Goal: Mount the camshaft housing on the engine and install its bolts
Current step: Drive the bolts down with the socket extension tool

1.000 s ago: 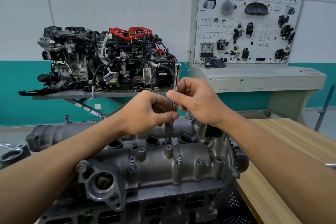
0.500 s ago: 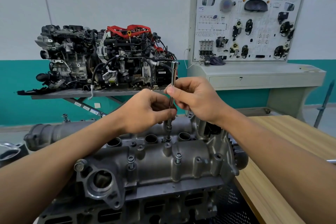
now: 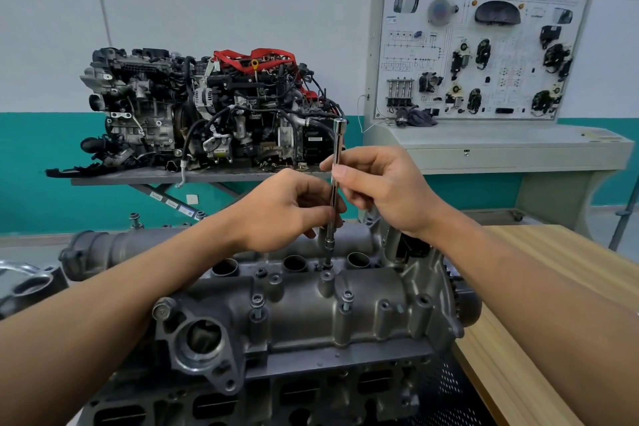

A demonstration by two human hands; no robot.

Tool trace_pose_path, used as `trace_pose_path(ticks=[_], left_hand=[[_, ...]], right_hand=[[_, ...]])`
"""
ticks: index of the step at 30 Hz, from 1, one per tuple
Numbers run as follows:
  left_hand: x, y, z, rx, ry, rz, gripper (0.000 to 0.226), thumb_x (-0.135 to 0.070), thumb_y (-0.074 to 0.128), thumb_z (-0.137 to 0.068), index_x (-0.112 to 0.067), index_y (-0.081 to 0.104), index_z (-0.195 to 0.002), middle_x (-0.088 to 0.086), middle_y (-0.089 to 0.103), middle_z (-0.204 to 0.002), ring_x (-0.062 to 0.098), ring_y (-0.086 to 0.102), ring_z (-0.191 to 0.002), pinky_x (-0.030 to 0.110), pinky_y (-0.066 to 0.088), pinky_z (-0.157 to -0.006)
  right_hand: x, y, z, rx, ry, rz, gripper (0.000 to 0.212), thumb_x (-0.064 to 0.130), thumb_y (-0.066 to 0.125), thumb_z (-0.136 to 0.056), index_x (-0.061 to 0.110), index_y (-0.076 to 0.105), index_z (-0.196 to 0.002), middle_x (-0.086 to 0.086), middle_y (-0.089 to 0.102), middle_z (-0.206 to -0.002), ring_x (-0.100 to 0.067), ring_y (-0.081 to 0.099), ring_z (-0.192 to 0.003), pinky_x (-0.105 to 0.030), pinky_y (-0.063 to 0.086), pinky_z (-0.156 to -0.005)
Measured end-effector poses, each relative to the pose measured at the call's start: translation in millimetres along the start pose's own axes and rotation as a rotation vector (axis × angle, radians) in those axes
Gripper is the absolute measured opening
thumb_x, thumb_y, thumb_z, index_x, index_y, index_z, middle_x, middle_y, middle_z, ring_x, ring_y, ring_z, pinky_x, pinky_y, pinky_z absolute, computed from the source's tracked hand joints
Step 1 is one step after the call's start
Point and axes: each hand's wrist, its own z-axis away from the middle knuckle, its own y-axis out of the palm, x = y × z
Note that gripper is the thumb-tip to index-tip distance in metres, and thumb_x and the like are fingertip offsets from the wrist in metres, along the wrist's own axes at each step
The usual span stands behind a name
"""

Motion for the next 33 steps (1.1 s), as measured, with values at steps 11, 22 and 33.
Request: trace_pose_path(ticks=[11, 22, 33], left_hand=[[-5, -2, 1, -0.033, 0.03, -0.015, 0.015, -0.018, 0.075, -0.086, -0.004, 0.075, -0.091, 0.014, 0.075, -0.078, 0.036, 0.069, -0.074, 0.046, 0.06, -0.07], [-9, 0, 1, 0.033, 0.003, 0.042, 0.013, -0.006, 0.068, -0.092, 0.003, 0.072, -0.099, 0.014, 0.078, -0.087, 0.023, 0.075, -0.079, 0.034, 0.062, -0.074], [-13, -5, -3, 0.019, 0.03, -0.035, 0.012, -0.007, 0.072, -0.088, 0.005, 0.072, -0.089, 0.019, 0.075, -0.077, 0.026, 0.073, -0.071, 0.025, 0.059, -0.067]], right_hand=[[0, 5, -2, -0.043, 0.032, 0.025, 0.014, 0.01, 0.069, -0.088, 0.008, 0.059, -0.08, -0.007, 0.051, -0.061, -0.009, 0.043, -0.046, -0.023, 0.037, -0.047], [-2, 4, -4, -0.026, 0.002, 0.047, 0.019, 0.003, 0.063, -0.093, 0.003, 0.058, -0.075, 0.011, 0.052, -0.049, -0.001, 0.045, -0.044, -0.013, 0.038, -0.047], [-1, 5, -5, -0.093, -0.045, 0.123, 0.024, 0.011, 0.078, -0.082, -0.001, 0.059, -0.074, -0.029, 0.06, -0.068, -0.025, 0.054, -0.062, -0.045, 0.049, -0.059]])
